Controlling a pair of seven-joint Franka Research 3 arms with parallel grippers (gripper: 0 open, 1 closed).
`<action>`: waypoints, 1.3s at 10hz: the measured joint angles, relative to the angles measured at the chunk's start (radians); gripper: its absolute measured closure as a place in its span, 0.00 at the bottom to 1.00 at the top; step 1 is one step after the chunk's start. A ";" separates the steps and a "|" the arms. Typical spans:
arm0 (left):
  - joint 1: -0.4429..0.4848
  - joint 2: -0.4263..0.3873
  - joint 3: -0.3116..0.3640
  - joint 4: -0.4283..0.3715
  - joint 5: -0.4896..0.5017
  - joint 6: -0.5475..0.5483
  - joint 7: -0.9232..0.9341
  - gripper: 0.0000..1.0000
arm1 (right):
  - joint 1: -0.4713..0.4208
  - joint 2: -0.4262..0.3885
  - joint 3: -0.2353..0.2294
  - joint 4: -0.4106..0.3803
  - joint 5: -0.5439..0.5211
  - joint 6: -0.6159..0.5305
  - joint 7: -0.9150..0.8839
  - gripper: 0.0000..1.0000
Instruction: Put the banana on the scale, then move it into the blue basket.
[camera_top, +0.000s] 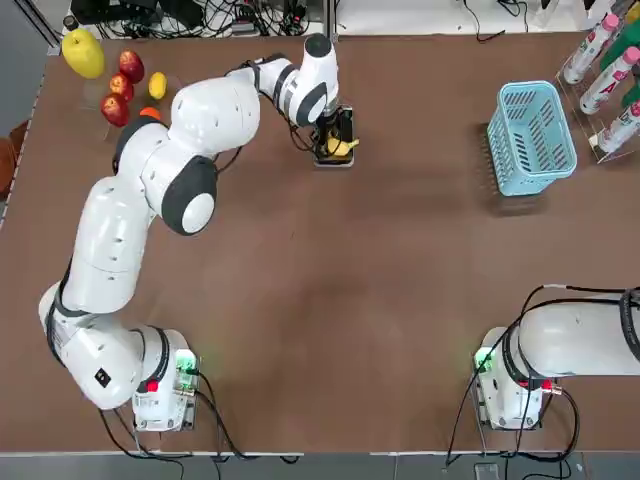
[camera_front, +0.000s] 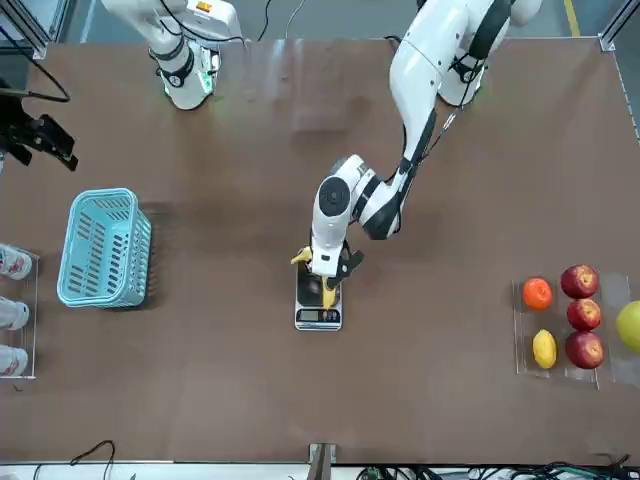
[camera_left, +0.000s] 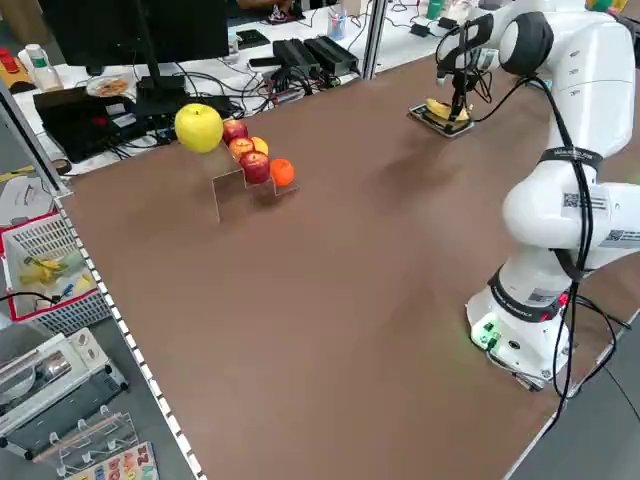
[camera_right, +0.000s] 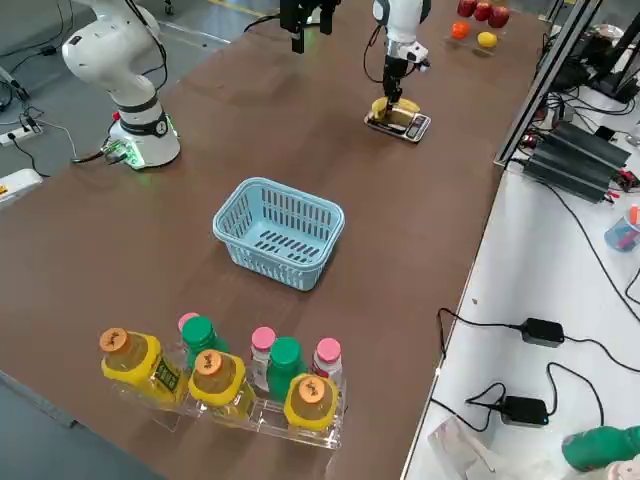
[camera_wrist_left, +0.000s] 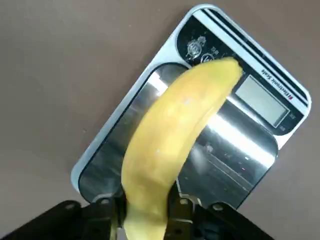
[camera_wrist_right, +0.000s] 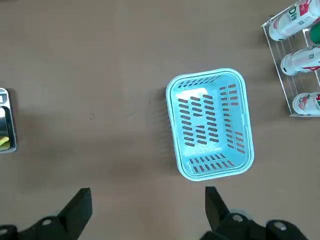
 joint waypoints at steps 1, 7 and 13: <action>0.001 0.000 0.001 0.003 0.000 0.000 0.000 0.42 | 0.000 0.000 -0.001 0.000 0.000 -0.001 0.000 0.00; 0.041 -0.039 0.000 0.033 0.000 -0.056 0.003 0.32 | 0.000 0.000 -0.002 0.000 0.000 -0.001 0.000 0.00; 0.187 -0.311 0.003 0.034 -0.004 -0.400 0.100 0.18 | 0.053 0.000 0.012 0.002 0.009 0.005 0.027 0.00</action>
